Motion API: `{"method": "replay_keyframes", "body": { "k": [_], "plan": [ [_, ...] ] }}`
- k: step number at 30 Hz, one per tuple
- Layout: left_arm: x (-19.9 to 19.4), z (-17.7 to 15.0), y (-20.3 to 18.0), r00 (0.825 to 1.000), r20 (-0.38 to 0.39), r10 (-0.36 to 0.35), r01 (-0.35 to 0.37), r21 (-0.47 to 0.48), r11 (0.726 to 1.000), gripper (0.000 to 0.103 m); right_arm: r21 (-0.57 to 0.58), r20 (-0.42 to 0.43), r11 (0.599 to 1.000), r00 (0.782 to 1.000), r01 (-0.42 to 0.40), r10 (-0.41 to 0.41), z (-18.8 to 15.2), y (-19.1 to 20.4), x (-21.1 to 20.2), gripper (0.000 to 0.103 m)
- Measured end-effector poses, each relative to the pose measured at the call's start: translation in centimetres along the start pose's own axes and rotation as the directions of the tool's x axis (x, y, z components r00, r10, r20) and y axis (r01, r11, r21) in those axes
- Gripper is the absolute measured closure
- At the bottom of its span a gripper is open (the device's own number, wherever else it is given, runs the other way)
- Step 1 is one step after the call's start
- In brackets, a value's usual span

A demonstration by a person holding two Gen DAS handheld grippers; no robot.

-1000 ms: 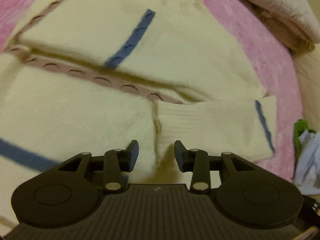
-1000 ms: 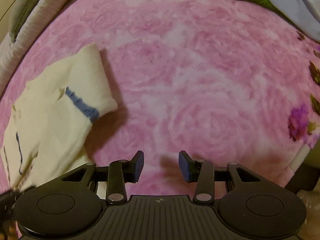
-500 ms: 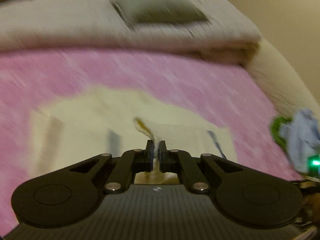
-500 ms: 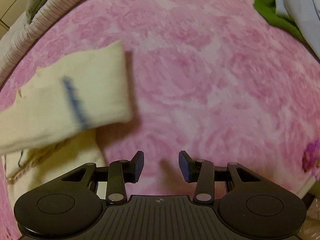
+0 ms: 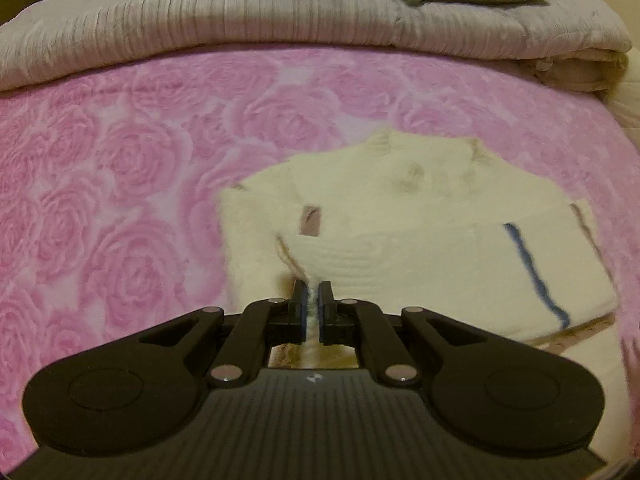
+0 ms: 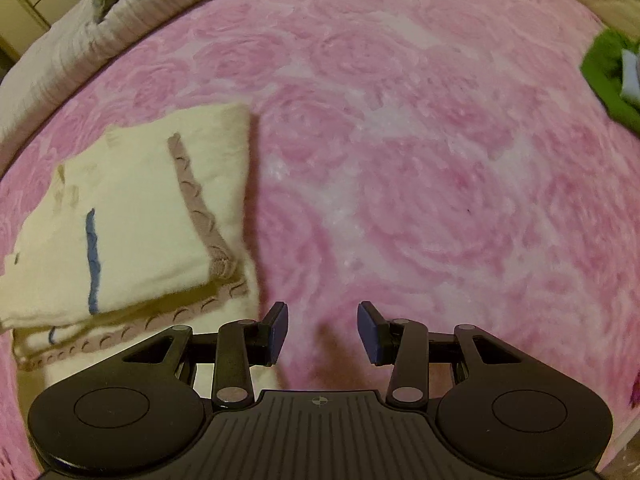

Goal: Fold clothes

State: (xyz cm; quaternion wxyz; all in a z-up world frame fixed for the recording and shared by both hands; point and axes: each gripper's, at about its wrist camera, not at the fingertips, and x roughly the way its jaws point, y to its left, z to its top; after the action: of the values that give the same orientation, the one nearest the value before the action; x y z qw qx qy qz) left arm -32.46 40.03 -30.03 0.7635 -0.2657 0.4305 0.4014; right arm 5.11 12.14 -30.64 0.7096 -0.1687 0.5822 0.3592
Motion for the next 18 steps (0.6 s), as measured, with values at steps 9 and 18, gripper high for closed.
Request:
{"method": "replay_keyframes", "body": {
  "k": [9,18],
  "plan": [
    [2.5,-0.2,-0.8,0.982,-0.059,0.182,-0.181,0.016,0.983,0.091,-0.097,-0.024,0.995,0.999,-0.038,0.036,-0.1,2.4,1.2,0.061],
    [1.9,-5.2,-4.2,0.982,-0.114,0.153,-0.148,0.051,0.988,0.086,-0.221,-0.032,0.969,0.994,-0.110,0.105,-2.8,4.1,2.3,0.061]
  ]
}}
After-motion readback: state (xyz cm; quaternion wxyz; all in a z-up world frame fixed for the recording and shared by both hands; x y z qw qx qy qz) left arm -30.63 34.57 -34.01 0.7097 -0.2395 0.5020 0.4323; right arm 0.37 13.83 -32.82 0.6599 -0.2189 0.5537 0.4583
